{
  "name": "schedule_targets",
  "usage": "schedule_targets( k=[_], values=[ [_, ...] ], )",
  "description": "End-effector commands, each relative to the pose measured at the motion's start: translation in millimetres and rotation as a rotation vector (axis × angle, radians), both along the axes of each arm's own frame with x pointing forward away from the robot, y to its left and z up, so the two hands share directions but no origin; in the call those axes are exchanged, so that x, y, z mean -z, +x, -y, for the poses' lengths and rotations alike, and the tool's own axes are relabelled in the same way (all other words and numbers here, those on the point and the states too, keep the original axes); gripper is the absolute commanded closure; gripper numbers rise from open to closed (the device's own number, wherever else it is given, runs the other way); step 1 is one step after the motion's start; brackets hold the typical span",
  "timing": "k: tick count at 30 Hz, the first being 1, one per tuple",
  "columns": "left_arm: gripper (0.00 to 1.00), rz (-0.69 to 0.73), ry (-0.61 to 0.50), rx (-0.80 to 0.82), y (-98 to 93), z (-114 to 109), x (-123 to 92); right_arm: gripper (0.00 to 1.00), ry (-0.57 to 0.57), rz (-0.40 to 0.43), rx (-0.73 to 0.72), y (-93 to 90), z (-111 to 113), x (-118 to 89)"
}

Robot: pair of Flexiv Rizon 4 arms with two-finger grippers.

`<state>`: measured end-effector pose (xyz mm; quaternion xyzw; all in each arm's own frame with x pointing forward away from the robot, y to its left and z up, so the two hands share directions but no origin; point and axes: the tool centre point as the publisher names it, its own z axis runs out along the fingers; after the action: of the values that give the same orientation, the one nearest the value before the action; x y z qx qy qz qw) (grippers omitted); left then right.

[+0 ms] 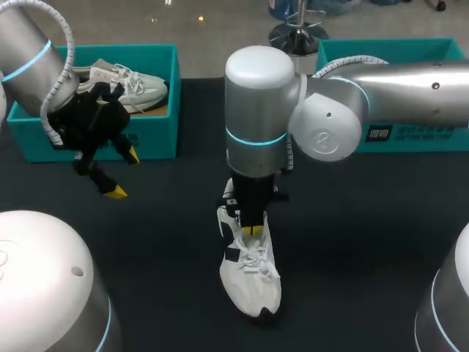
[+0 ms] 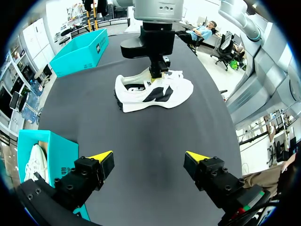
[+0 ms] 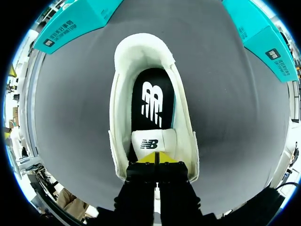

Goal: Take the shoe out of the shoebox, open the shoe tongue, remove and reinsert the insole, then place the shoe into the shoebox

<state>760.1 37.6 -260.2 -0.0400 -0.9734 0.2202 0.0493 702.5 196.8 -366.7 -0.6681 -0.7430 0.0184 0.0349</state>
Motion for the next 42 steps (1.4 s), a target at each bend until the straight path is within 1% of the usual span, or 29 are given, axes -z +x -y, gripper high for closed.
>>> schedule_targets(
  k=[1, 2, 3, 4, 6, 7, 8, 9, 11, 13, 14, 15, 16, 18, 19, 34, 36, 37, 39, 40, 41, 42],
  values=[
    [0.00, 0.000, 0.002, 0.000, -0.1, 0, 0, 1.00, -0.016, 0.052, -0.001, -0.5, -5, -14],
    [0.00, 0.000, 0.002, 0.000, -0.1, 0, 0, 1.00, -0.009, 0.071, -0.005, -0.1, -4, -18],
    [0.00, 0.000, 0.002, 0.000, -0.1, 0, 0, 1.00, -0.009, 0.098, -0.028, 0.3, -8, -31],
    [0.00, 0.000, 0.002, 0.000, -0.1, 0, 0, 1.00, -0.004, 0.117, -0.046, 1.5, -9, -37],
    [0.00, 0.000, 0.002, 0.000, -0.1, 0, 0, 1.00, 0.049, 0.174, -0.113, 5.4, -12, -52],
    [0.00, 0.000, 0.002, 0.000, -0.1, 0, 0, 1.00, 0.046, 0.192, -0.167, 8.4, -14, -58],
    [0.00, 0.000, 0.002, 0.000, -0.1, 0, 0, 1.00, 0.059, 0.219, -0.255, 12.1, -17, -65],
    [0.00, 0.000, 0.002, 0.000, -0.1, 0, 0, 1.00, 0.060, 0.224, -0.330, 15.4, -21, -69],
    [0.00, 0.000, 0.002, 0.000, -0.1, 0, 0, 1.00, 0.087, 0.261, -0.492, 23.4, -23, -75],
    [0.00, 0.000, 0.002, 0.000, -0.1, 0, 0, 1.00, 0.121, 0.254, -0.573, 29.5, -22, -78],
    [0.00, 0.000, 0.002, 0.000, -0.1, 0, 0, 1.00, 0.119, 0.272, -0.625, 32.7, -21, -81],
    [0.00, 0.000, 0.002, 0.000, -0.1, 0, 0, 1.00, 0.100, 0.265, -0.701, 36.9, -20, -85],
    [0.00, 0.000, 0.002, 0.000, -0.1, 0, 0, 1.00, 0.093, 0.234, -0.750, 39.4, -21, -87],
    [0.00, 0.000, 0.002, 0.000, -0.1, 0, 0, 0.98, 0.065, 0.122, -0.782, 44.1, -22, -85],
    [0.00, 0.000, 0.002, 0.000, -0.1, 0, 0, 0.00, 0.065, 0.122, -0.782, 44.1, -22, -85],
    [0.00, 0.000, 0.002, 0.000, -0.1, 0, 0, 0.00, 0.065, 0.122, -0.782, 44.1, -22, -85],
    [0.00, 0.000, 0.002, 0.000, -0.1, 0, 0, 0.00, -0.010, 0.120, -0.904, 49.6, -21, -85],
    [0.00, 0.000, 0.002, 0.000, -0.1, 0, 0, 0.00, -0.009, 0.152, -0.951, 51.5, -20, -85],
    [0.00, 0.000, 0.002, 0.000, -0.1, 0, 0, 0.00, -0.004, 0.184, -1.021, 55.2, -17, -80],
    [0.00, 0.000, 0.002, 0.000, -0.1, 0, 0, 0.00, 0.012, 0.216, -1.082, 57.3, -17, -78],
    [0.00, 0.000, 0.002, 0.000, -0.1, 0, 0, 0.00, 0.027, 0.210, -1.118, 58.7, -16, -75],
    [0.00, 0.000, 0.002, 0.000, -0.1, 0, 0, 0.00, 0.035, 0.229, -1.155, 59.9, -15, -74]
  ],
)
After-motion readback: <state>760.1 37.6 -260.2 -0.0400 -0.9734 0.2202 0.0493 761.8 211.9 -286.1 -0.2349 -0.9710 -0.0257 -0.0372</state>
